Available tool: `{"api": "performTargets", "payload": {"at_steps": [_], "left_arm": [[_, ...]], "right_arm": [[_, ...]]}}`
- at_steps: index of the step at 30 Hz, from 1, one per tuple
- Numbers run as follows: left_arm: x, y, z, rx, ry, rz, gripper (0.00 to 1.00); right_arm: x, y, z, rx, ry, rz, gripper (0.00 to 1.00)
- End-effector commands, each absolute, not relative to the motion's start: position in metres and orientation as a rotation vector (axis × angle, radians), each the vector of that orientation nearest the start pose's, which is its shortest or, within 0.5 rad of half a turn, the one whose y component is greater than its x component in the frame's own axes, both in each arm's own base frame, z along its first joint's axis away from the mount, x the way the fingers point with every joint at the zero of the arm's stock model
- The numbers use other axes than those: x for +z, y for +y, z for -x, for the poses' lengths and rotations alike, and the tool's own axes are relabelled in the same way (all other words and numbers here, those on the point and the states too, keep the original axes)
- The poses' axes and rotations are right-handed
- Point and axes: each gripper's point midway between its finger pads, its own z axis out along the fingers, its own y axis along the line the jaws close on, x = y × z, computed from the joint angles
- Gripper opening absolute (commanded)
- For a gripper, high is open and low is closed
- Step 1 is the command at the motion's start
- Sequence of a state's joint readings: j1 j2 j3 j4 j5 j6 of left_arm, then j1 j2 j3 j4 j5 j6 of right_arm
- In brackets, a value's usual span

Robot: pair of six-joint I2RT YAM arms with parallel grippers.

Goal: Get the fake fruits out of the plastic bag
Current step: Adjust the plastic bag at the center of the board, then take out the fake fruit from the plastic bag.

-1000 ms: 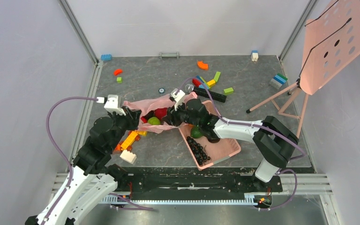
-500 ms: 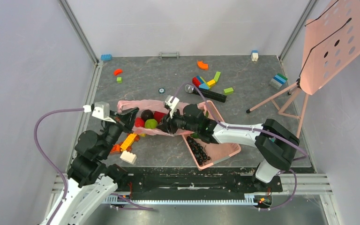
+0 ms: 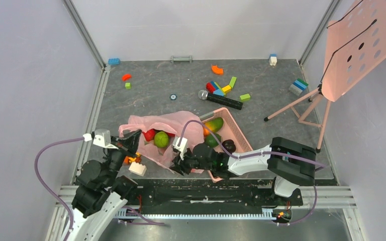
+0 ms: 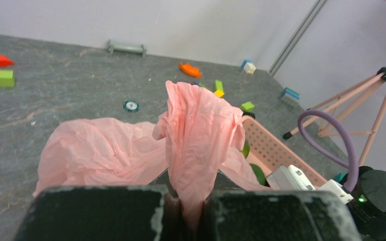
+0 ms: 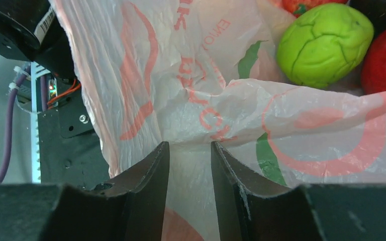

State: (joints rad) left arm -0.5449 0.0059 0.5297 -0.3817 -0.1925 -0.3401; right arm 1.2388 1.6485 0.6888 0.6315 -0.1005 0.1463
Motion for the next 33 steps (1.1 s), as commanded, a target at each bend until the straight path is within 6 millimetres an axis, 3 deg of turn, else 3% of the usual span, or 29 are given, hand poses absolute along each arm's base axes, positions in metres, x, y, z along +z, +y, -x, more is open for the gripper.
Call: {"api": "performTargets", "payload": {"at_steps": [1, 9, 17, 22, 27, 33], "left_arm": [[0.285, -0.069, -0.164, -0.585, 1.458, 0.071, 0.02], [0.277, -0.080, -0.168, -0.599, 1.498, 0.022, 0.02], [0.274, -0.082, -0.169, -0.591, 1.508, 0.008, 0.02], [0.259, -0.084, -0.178, -0.550, 1.565, -0.006, 0.02], [0.245, -0.078, -0.185, -0.489, 1.598, 0.013, 0.02], [0.230, -0.088, -0.185, -0.555, 1.607, 0.025, 0.02]], "right_arm": [[0.093, 0.439, -0.122, 0.990, 1.696, 1.094, 0.39], [0.141, 0.443, -0.170, 0.778, 1.714, 0.907, 0.42], [0.173, 0.452, -0.189, 0.722, 1.724, 0.823, 0.43], [0.159, 0.465, -0.193, 0.749, 1.750, 0.840, 0.43], [0.132, 0.482, -0.159, 0.950, 1.738, 0.919, 0.42], [0.089, 0.492, -0.121, 0.987, 1.774, 1.047, 0.42]]}}
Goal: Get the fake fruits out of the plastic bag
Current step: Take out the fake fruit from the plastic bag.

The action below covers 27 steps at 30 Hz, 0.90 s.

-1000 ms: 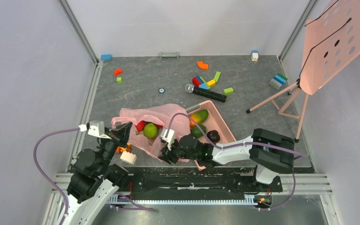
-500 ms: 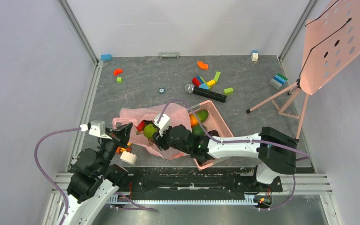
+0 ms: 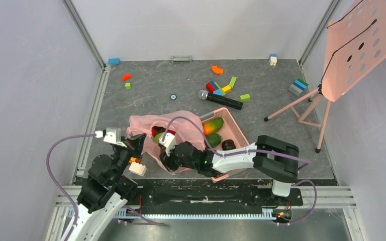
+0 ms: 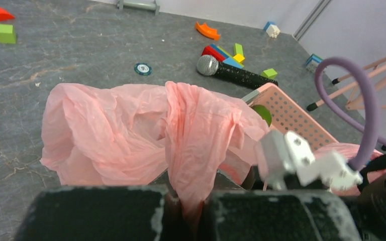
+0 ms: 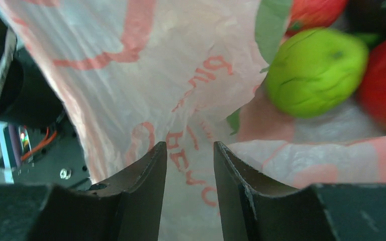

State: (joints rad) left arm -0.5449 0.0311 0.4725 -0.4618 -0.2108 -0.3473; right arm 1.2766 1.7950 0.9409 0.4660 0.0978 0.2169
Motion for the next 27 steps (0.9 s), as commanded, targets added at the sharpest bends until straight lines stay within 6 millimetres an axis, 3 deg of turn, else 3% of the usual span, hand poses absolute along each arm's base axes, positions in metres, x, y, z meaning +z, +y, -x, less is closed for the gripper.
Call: {"api": "performTargets", "payload": {"at_steps": [1, 9, 11, 15, 22, 27], "left_arm": [[0.233, -0.090, -0.181, -0.592, 1.579, 0.022, 0.05], [0.223, -0.101, -0.181, -0.672, 1.572, 0.030, 0.08], [0.221, -0.101, -0.180, -0.666, 1.578, 0.028, 0.07], [0.219, -0.097, -0.179, -0.635, 1.592, 0.014, 0.05], [0.220, -0.096, -0.179, -0.627, 1.595, 0.014, 0.02], [0.221, -0.095, -0.178, -0.627, 1.594, 0.014, 0.02]], "right_arm": [[0.085, 0.493, -0.116, 0.991, 1.776, 1.067, 0.42], [0.035, 0.471, -0.102, 0.917, 1.893, 1.151, 0.43], [0.031, 0.464, -0.104, 0.891, 1.904, 1.142, 0.43], [0.050, 0.452, -0.118, 0.820, 1.878, 1.084, 0.44], [0.108, 0.445, -0.145, 0.720, 1.802, 0.999, 0.53], [0.130, 0.436, -0.174, 0.707, 1.814, 0.866, 0.57]]}}
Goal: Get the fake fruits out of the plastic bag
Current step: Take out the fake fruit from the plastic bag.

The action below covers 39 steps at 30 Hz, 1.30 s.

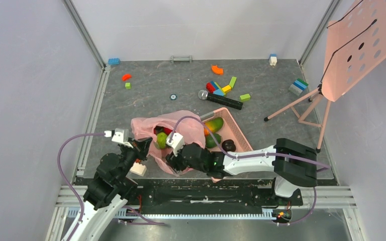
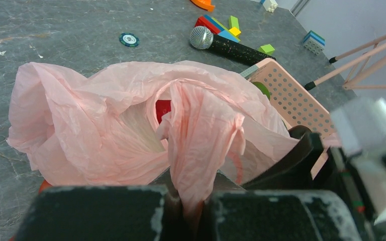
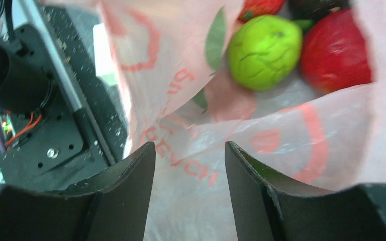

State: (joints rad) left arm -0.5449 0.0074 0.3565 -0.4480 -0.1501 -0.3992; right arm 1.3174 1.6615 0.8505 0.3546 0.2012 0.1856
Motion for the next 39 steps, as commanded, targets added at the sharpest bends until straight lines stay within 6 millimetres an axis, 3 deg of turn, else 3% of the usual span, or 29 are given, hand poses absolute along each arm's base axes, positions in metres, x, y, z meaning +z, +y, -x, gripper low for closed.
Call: {"api": "performTargets", "payload": {"at_steps": [1, 7, 12, 16, 22, 28, 34, 39], "left_arm": [[0.220, -0.096, -0.178, -0.627, 1.595, 0.013, 0.02], [0.222, -0.095, -0.178, -0.626, 1.592, 0.015, 0.02], [0.223, -0.093, -0.178, -0.621, 1.592, 0.023, 0.02], [0.224, -0.092, -0.177, -0.622, 1.592, 0.033, 0.02], [0.228, -0.091, -0.175, -0.644, 1.594, 0.065, 0.02], [0.227, -0.090, -0.172, -0.669, 1.615, 0.110, 0.02], [0.227, -0.090, -0.171, -0.676, 1.617, 0.111, 0.02], [0.226, -0.091, -0.171, -0.678, 1.618, 0.105, 0.02]], "right_arm": [[0.132, 0.434, -0.182, 0.710, 1.828, 0.829, 0.57], [0.136, 0.447, -0.213, 0.773, 1.881, 0.716, 0.58], [0.148, 0.474, -0.219, 0.859, 1.871, 0.698, 0.61], [0.153, 0.476, -0.227, 0.854, 1.869, 0.629, 0.59], [0.126, 0.473, -0.249, 0.752, 1.935, 0.531, 0.53], [0.109, 0.485, -0.260, 0.751, 1.944, 0.471, 0.55], [0.098, 0.485, -0.269, 0.700, 1.934, 0.451, 0.71], [0.083, 0.494, -0.268, 0.706, 1.952, 0.485, 0.78]]}}
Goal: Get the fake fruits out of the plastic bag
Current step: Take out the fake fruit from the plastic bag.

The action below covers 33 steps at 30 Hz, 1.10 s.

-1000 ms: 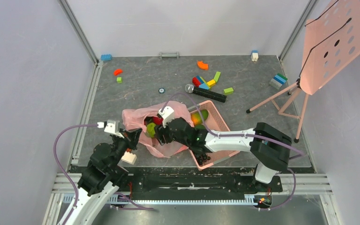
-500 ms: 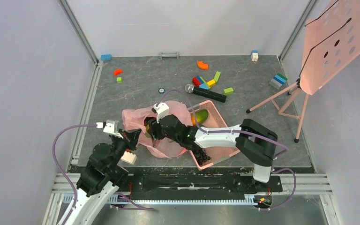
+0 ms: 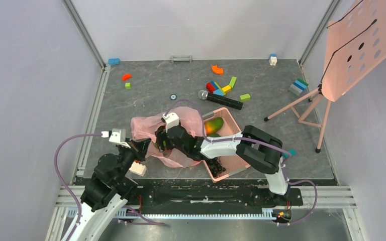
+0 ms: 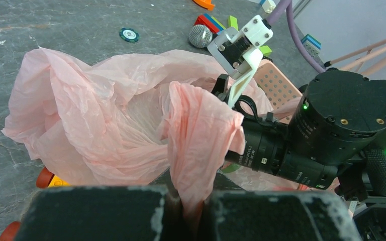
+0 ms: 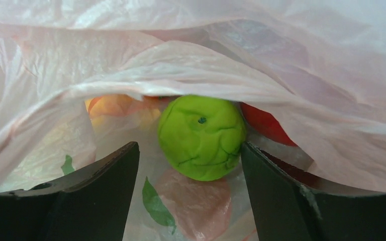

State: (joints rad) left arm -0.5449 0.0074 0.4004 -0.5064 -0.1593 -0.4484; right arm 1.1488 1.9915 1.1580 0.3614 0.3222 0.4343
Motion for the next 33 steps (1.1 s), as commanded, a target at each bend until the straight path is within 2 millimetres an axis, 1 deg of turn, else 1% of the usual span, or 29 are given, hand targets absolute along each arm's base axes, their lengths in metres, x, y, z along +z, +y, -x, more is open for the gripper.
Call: {"api": "performTargets", "payload": {"at_steps": [1, 4, 8, 10, 13, 15, 18, 22, 29, 33], "left_arm": [[0.227, -0.091, -0.171, -0.681, 1.617, 0.105, 0.02], [0.227, -0.093, -0.170, -0.686, 1.618, 0.099, 0.02], [0.228, -0.093, -0.170, -0.689, 1.616, 0.098, 0.02], [0.228, -0.093, -0.170, -0.689, 1.616, 0.098, 0.02], [0.227, -0.092, -0.170, -0.685, 1.617, 0.101, 0.02], [0.227, -0.092, -0.171, -0.682, 1.617, 0.103, 0.02], [0.227, -0.091, -0.171, -0.677, 1.616, 0.106, 0.02], [0.226, -0.090, -0.172, -0.671, 1.618, 0.111, 0.02], [0.225, -0.090, -0.172, -0.669, 1.619, 0.115, 0.02], [0.224, -0.090, -0.173, -0.669, 1.621, 0.117, 0.02]], "right_arm": [[0.080, 0.496, -0.268, 0.707, 1.956, 0.485, 0.78], [0.070, 0.498, -0.272, 0.688, 1.967, 0.482, 0.77], [0.059, 0.498, -0.276, 0.662, 1.982, 0.481, 0.70], [0.056, 0.496, -0.278, 0.645, 1.982, 0.476, 0.63], [0.058, 0.493, -0.279, 0.637, 1.968, 0.479, 0.52], [0.066, 0.490, -0.279, 0.643, 1.943, 0.481, 0.47], [0.078, 0.482, -0.278, 0.643, 1.914, 0.477, 0.44], [0.095, 0.471, -0.273, 0.650, 1.887, 0.481, 0.43], [0.128, 0.448, -0.254, 0.740, 1.834, 0.474, 0.41], [0.140, 0.435, -0.248, 0.759, 1.819, 0.457, 0.38]]}}
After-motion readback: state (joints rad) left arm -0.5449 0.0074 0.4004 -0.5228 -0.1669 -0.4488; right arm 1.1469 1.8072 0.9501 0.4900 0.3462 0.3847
